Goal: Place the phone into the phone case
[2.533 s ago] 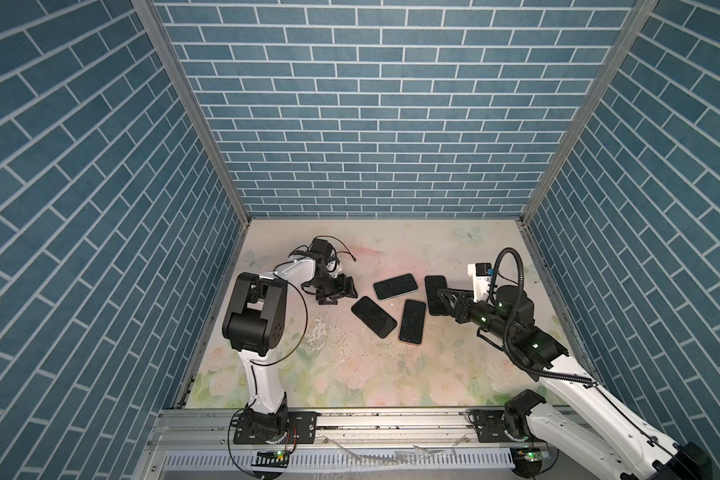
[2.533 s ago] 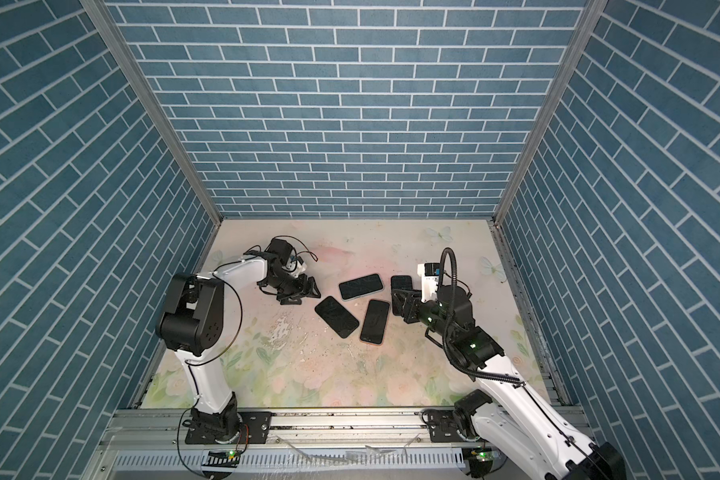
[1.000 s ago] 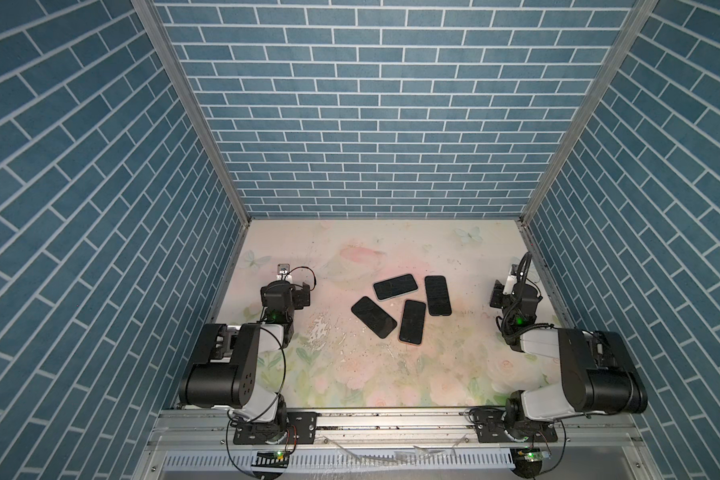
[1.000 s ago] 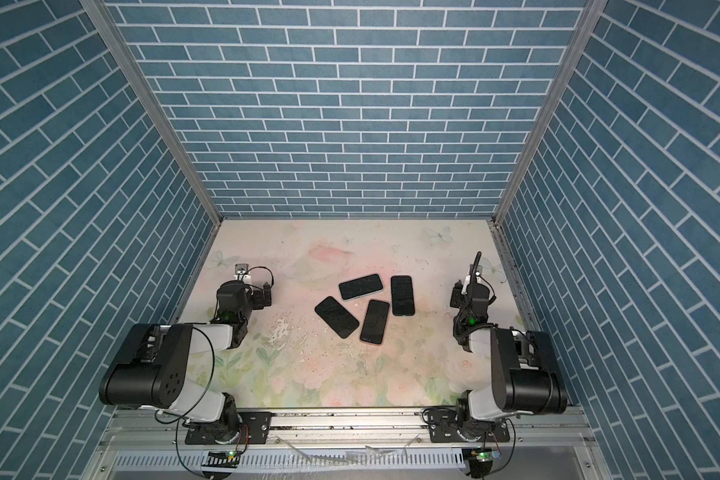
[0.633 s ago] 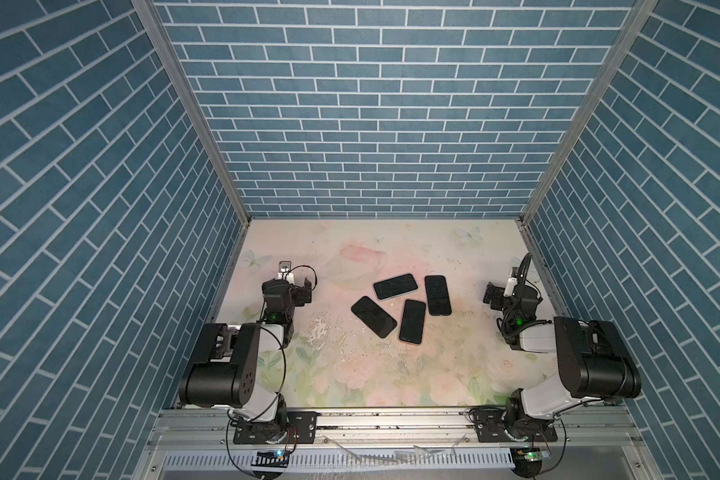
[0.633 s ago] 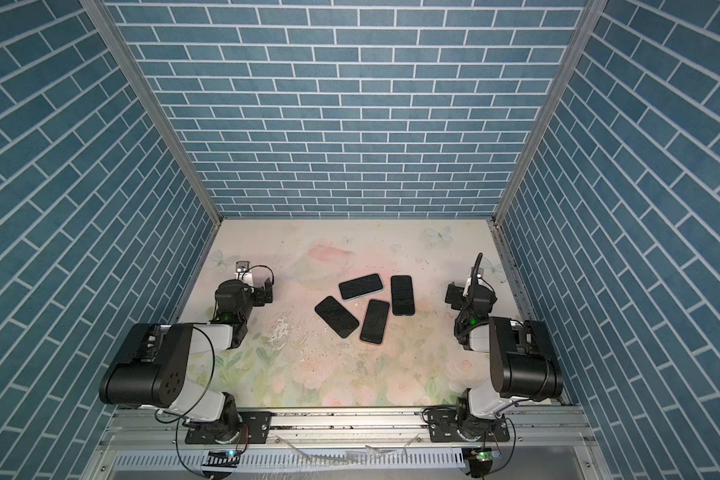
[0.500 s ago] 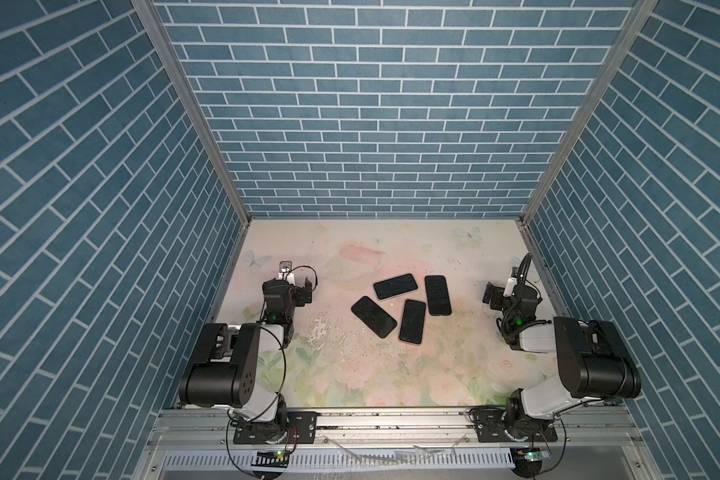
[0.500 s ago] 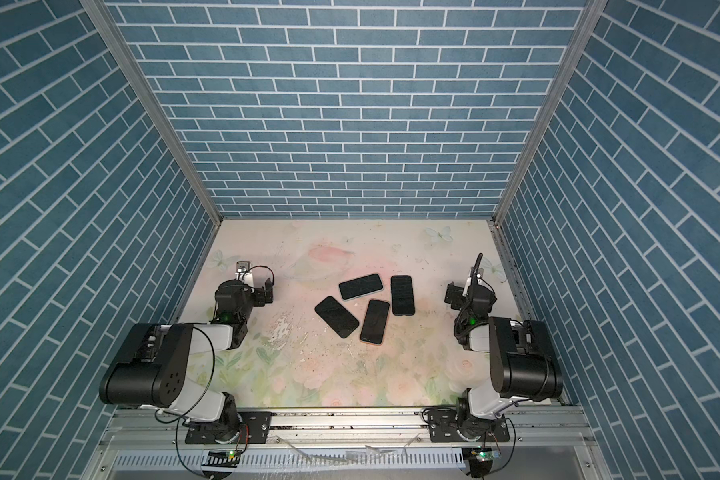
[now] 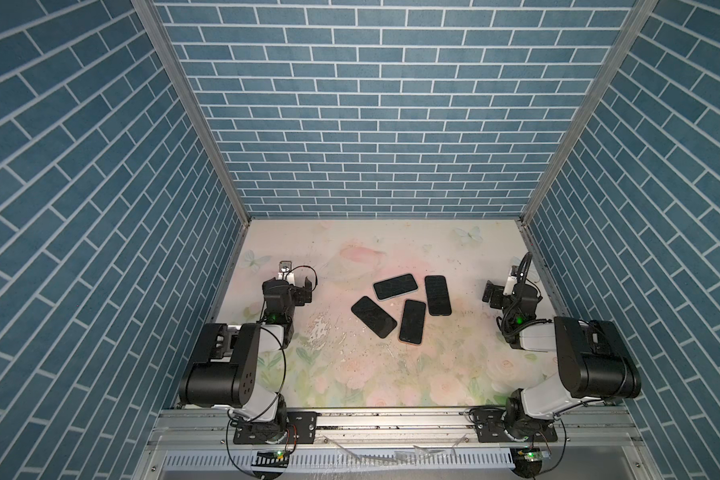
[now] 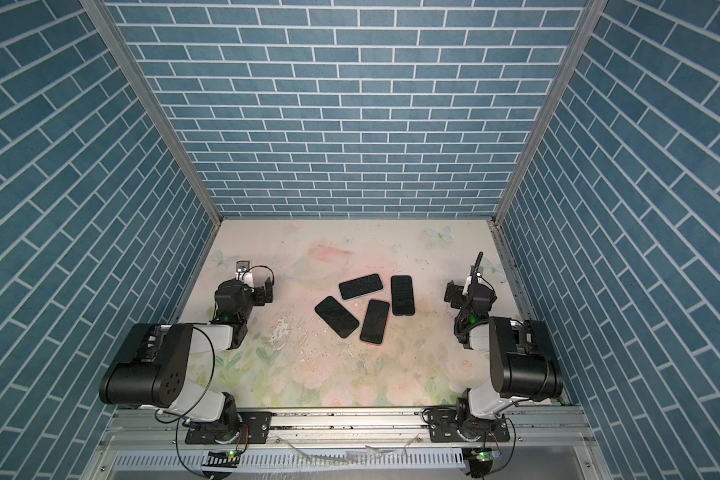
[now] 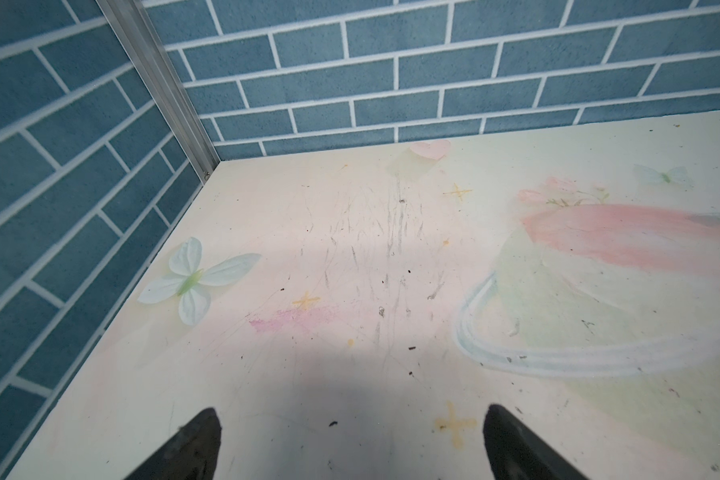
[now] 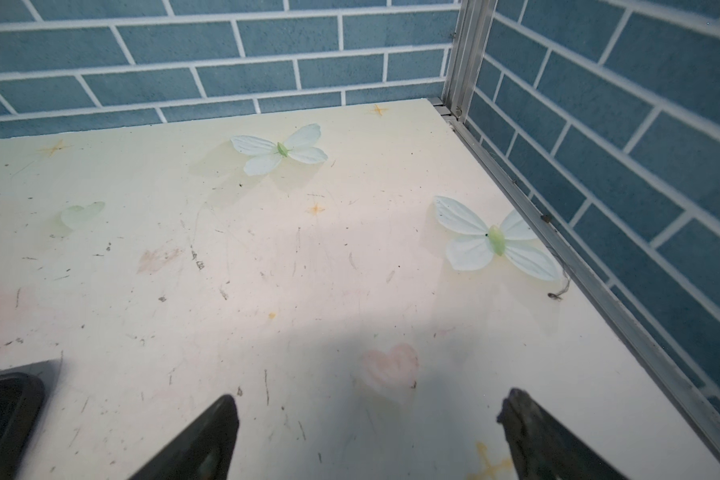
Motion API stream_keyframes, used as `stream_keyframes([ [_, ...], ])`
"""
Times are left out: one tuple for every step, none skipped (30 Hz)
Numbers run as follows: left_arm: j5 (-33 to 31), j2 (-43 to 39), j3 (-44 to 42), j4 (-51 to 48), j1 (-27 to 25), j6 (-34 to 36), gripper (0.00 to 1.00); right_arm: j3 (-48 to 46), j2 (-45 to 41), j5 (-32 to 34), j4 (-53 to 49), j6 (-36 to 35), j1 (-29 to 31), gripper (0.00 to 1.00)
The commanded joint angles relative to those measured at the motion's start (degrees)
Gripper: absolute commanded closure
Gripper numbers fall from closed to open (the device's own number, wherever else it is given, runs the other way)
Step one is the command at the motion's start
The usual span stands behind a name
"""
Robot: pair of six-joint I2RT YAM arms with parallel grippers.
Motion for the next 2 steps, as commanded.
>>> stream_keyframes([
  [0.5,0.5,-0.5,0.9,0.1,0.3,0.0,0.4,-0.3,-0.5,1.0,-0.7,-0.3,0.01],
  [0.5,0.5,-0.5,0.9,0.1,0.3,0.0,0.3,-0.2,-0.7,1.2,-0.9,-0.2,0.01],
])
